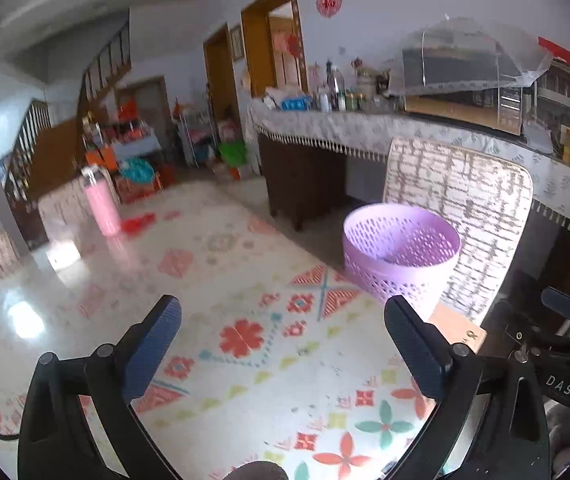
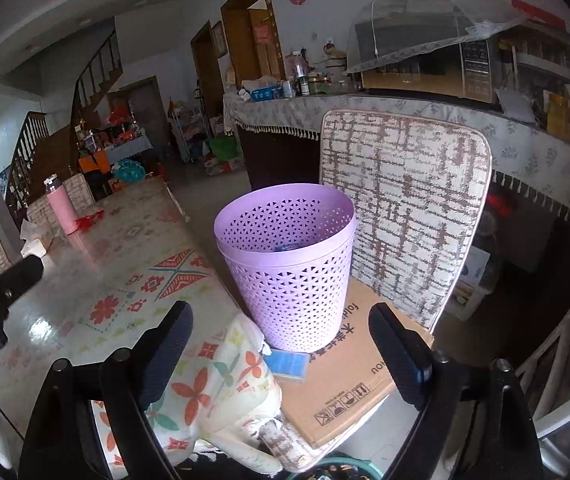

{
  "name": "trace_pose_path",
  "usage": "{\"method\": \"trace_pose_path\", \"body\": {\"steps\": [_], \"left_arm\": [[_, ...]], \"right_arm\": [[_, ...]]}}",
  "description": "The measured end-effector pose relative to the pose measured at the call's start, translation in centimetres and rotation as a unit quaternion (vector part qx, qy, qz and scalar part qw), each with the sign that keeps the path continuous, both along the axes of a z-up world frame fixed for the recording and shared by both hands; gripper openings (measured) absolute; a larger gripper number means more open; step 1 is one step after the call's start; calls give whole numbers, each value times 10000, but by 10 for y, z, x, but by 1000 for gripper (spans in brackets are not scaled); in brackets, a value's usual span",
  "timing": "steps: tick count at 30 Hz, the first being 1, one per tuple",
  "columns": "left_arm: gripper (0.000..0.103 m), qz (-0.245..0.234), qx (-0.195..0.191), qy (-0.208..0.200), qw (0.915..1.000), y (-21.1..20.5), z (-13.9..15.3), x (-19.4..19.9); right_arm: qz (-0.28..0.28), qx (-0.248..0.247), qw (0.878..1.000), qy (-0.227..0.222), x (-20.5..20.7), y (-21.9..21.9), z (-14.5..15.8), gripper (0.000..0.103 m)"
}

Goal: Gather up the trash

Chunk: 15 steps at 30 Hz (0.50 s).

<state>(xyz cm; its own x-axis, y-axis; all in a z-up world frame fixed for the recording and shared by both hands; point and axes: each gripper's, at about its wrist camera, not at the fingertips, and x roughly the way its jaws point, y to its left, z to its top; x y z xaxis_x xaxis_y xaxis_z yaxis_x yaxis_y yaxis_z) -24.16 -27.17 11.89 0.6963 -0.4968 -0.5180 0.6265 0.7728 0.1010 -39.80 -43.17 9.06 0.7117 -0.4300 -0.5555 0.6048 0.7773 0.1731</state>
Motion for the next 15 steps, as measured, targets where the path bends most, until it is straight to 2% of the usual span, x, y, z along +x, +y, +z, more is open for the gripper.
{"method": "trace_pose_path", "body": {"steps": [5,15], "left_arm": [[101,99,72,174,9998,-2,-7,3],[101,64,9,56,10000,-4,-11,-5]], "right_arm": [[-54,20,10000,51,-3,-3,-3,93],[-98,-106,9998,111,-5,-1,-6,94]]}}
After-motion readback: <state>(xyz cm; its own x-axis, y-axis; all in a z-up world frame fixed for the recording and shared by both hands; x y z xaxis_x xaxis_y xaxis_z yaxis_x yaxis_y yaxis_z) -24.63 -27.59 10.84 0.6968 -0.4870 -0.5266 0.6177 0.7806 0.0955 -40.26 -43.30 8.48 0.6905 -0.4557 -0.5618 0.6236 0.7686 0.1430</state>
